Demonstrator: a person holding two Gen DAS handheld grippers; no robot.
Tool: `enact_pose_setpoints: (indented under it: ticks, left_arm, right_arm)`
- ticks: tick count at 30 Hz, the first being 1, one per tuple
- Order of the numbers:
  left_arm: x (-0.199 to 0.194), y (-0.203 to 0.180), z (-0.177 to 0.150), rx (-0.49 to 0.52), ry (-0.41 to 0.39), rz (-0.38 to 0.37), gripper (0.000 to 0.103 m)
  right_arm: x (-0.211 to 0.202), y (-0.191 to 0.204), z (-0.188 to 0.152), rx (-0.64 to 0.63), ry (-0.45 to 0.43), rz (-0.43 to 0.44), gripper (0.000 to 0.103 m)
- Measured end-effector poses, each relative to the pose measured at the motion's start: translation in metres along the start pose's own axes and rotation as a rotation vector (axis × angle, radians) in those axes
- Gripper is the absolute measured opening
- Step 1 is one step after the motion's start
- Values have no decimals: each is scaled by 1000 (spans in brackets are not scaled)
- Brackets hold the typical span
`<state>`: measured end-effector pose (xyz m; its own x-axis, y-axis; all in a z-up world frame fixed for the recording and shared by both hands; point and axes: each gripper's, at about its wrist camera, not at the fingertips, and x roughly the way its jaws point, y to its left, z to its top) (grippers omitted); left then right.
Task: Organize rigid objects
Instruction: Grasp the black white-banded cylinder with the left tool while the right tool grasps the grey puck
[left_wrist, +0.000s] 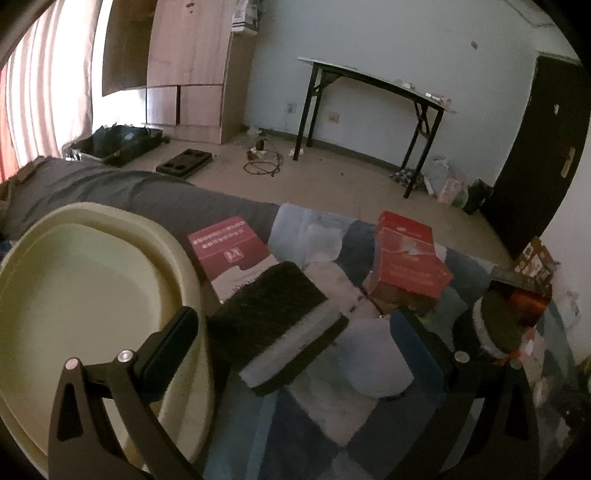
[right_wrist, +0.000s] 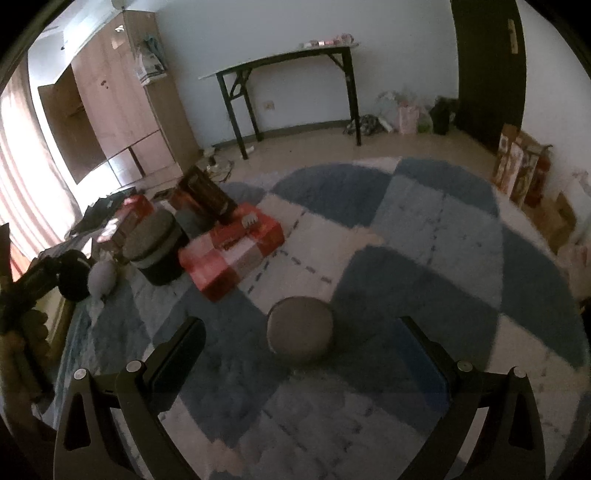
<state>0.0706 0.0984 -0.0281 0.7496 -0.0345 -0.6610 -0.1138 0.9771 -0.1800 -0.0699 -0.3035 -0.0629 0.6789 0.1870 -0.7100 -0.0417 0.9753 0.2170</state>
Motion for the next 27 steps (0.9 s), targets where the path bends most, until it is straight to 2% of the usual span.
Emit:
enact_pose_setpoints:
  ticks: [3, 6, 11, 15, 17, 19, 21, 24, 27]
  left_arm:
    - [-5, -6, -3, 89, -49, 25, 103]
    - [-7, -10, -5, 160, -49, 26, 103]
    - [-11, 2, -2, 170, -74, -15, 101]
    - [-16, -3, -6, 278, -95, 10, 96]
    - [-18, -3, -5, 273, -111, 7, 90]
    - [-14, -3, -5, 258, -95, -17, 85]
    - [-11, -3, -7, 268, -82, -4, 77]
    - [-7, 0, -7, 248, -79, 5, 73]
    - [-4, 2, -8, 226, -78, -16, 67]
  right_arm:
    - [17, 3, -5, -24, 20, -20, 103]
    - [24, 12, -8, -79, 24, -20, 102]
    - [32, 12, -10, -89, 10, -17, 88]
    - [39, 5, -16, -31, -14, 19, 83]
    - [40, 7, -18, -45, -21, 2, 79]
    - [40, 10, -17, -58, -28, -2, 66]
    - [41, 10, -18, -59, -26, -4, 60]
    - [40, 8, -18, -51, -32, 25, 49]
    - [39, 7, -19, -53, -32, 45, 49]
